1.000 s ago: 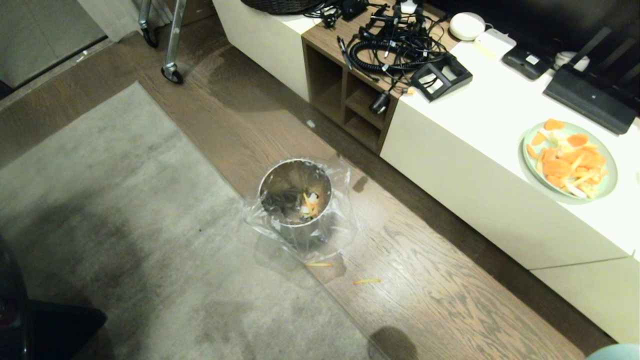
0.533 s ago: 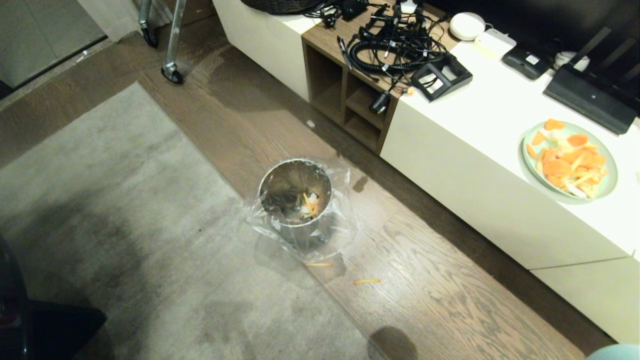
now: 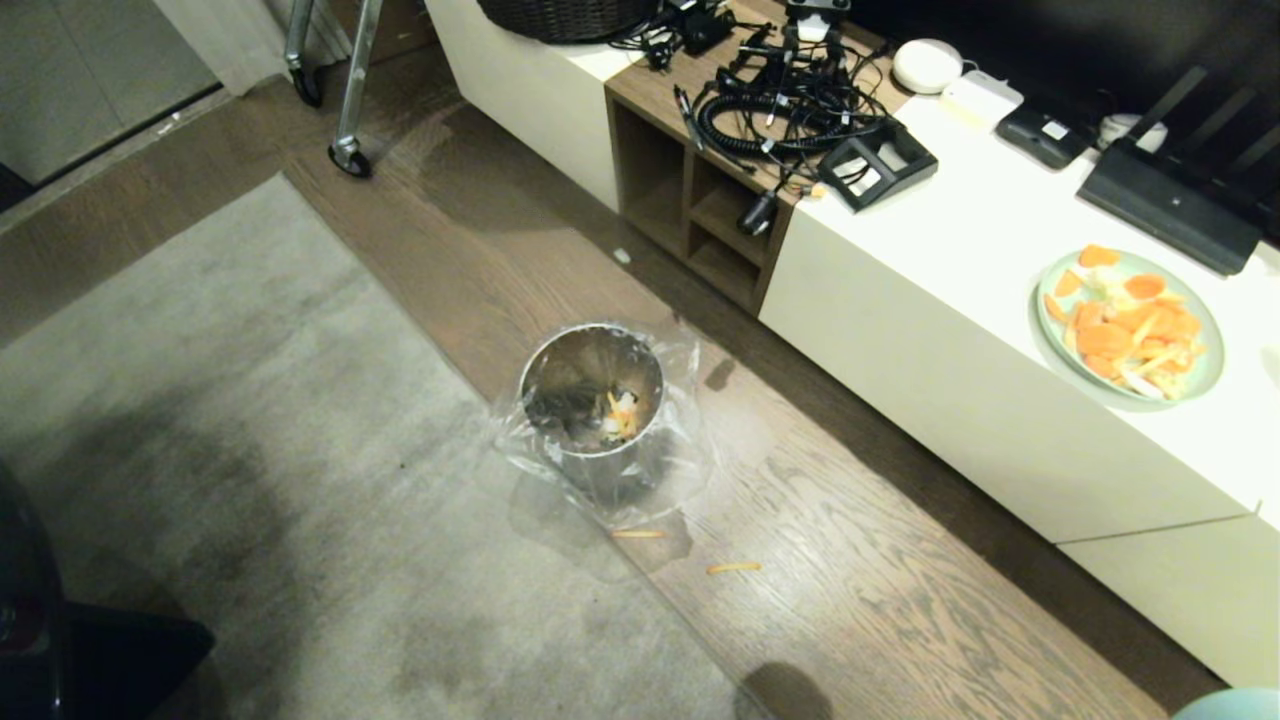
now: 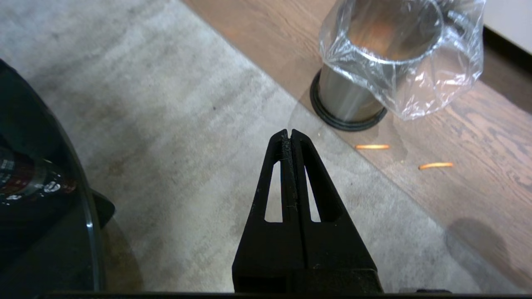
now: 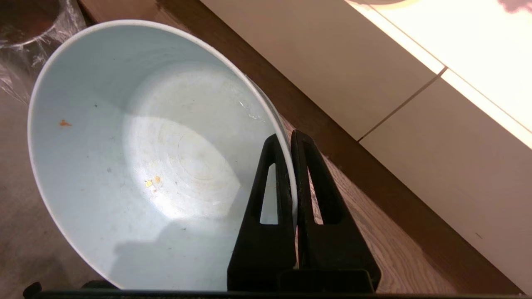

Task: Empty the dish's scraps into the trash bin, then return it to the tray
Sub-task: Put the bowl back to the table

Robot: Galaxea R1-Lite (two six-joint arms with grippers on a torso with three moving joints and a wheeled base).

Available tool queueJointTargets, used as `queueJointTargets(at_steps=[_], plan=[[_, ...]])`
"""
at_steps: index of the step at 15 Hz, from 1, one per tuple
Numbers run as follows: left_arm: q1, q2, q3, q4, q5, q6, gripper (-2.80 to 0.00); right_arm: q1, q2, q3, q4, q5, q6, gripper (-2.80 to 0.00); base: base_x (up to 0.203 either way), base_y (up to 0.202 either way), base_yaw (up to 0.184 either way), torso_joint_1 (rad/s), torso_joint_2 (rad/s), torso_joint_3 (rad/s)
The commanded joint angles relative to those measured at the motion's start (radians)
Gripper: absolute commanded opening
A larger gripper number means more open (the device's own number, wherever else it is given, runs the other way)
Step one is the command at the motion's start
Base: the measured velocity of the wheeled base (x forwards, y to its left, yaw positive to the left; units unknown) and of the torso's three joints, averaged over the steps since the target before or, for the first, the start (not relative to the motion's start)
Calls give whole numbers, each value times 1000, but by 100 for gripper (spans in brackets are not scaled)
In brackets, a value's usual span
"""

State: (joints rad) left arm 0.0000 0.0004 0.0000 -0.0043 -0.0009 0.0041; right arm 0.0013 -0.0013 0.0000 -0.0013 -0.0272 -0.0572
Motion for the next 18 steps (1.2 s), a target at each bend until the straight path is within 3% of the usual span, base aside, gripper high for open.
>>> queueJointTargets(at_steps=[1, 18], plan=[[0, 0, 0, 0, 2, -1, -280, 0, 1, 0, 0, 0, -3, -280, 0, 0, 0, 2, 2, 174], [0, 0, 0, -3, 10, -16, -280, 0, 1, 0, -2, 0, 0, -280, 0, 0, 0, 3, 2, 201]])
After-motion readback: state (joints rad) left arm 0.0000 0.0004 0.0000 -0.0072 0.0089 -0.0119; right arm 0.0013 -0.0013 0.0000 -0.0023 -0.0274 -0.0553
